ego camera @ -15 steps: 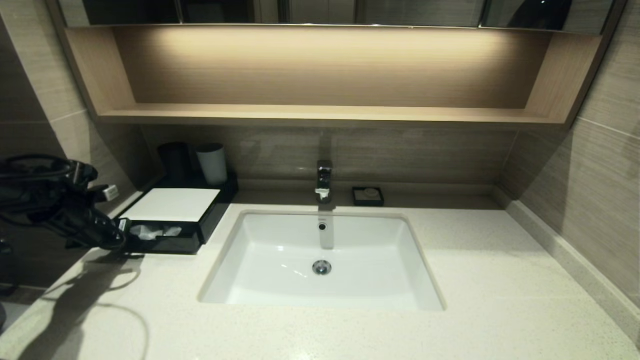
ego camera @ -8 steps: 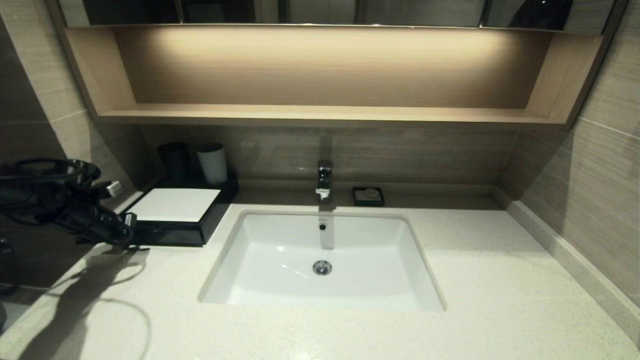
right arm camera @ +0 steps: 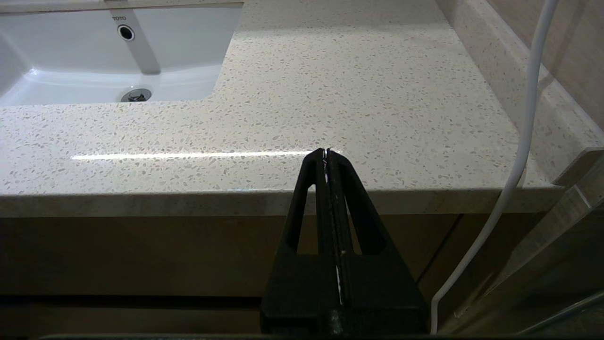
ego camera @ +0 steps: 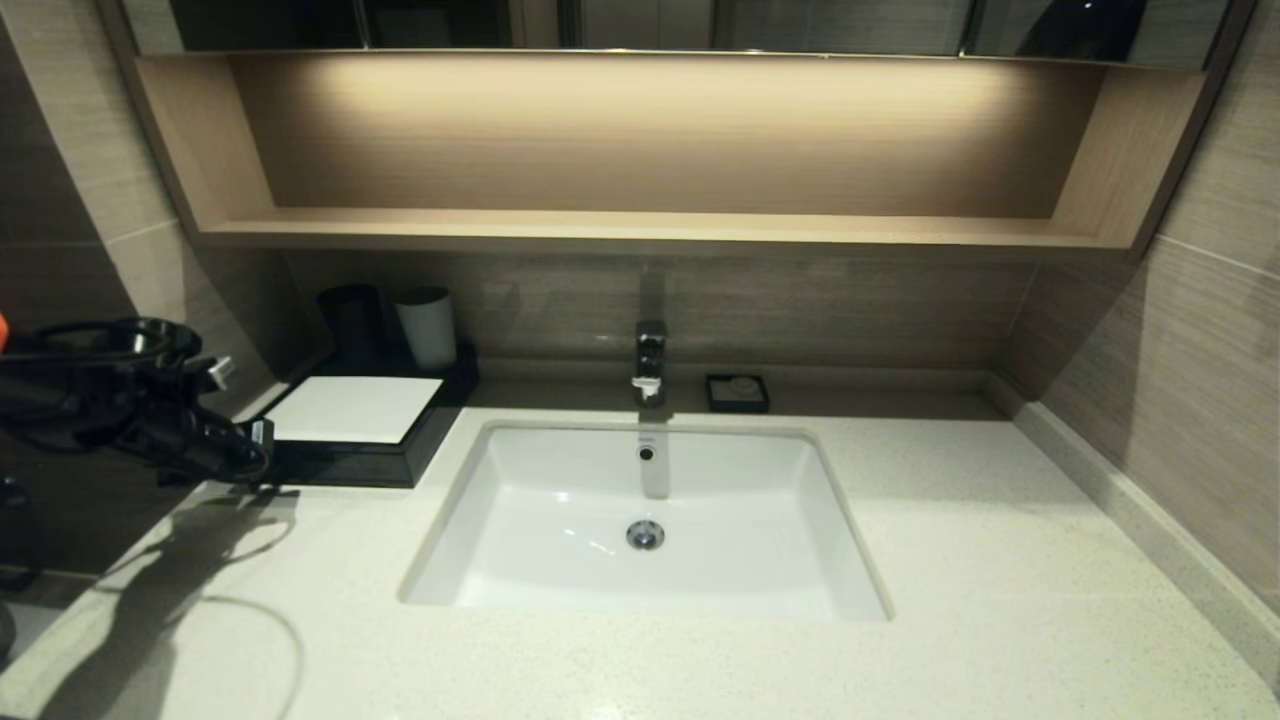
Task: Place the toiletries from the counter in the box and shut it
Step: Close the drawer
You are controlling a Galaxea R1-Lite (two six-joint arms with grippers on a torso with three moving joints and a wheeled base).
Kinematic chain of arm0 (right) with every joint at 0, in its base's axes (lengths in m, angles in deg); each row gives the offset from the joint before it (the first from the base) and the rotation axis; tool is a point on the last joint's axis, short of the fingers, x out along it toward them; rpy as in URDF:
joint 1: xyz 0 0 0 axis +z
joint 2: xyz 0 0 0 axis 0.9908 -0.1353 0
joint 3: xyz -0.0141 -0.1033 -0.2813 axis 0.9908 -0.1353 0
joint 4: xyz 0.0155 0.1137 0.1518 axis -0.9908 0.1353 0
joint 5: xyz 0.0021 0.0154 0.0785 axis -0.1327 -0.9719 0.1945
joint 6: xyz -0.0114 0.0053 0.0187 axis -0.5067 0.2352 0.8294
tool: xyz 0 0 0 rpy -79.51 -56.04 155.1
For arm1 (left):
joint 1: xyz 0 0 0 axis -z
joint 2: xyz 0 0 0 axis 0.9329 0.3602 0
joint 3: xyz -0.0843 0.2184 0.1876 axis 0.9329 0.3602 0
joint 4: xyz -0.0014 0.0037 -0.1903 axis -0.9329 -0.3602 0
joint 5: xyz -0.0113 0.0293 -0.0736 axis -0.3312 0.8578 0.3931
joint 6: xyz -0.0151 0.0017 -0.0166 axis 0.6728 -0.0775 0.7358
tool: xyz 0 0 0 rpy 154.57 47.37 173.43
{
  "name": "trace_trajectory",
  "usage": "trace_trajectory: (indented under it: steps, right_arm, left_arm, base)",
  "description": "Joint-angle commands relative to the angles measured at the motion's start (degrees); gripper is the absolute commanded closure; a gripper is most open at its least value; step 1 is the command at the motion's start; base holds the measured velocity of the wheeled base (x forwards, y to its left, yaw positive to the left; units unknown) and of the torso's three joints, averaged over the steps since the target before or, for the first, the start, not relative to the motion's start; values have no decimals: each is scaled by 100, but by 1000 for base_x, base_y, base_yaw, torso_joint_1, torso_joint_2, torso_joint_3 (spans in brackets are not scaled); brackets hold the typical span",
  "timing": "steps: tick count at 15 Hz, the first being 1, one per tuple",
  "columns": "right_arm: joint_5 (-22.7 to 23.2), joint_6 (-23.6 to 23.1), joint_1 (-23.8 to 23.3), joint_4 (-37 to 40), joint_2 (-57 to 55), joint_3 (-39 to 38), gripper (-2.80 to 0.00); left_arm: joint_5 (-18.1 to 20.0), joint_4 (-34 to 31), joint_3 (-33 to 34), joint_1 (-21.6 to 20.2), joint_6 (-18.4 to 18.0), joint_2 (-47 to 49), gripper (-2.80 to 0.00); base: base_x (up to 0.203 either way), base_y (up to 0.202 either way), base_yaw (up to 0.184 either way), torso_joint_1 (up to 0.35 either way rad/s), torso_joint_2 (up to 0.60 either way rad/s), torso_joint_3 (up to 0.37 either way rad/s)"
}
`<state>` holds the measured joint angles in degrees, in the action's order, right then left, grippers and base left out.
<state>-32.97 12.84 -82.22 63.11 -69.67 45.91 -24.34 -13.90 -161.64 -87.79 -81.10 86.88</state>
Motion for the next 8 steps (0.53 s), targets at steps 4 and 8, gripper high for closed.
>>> trace_trajectory:
  steps: [4, 8]
  right_arm:
    - [0, 4, 0, 9, 0, 0, 0]
    - [0, 4, 0, 9, -7, 0, 0]
  left_arm:
    - [-18, -877, 553, -3, -262, -1468, 0]
    - [-98, -2248, 1263, -9, -396, -3177, 0]
  base:
    - [0, 0, 0, 0, 0, 0]
    - [0, 0, 0, 0, 0, 0]
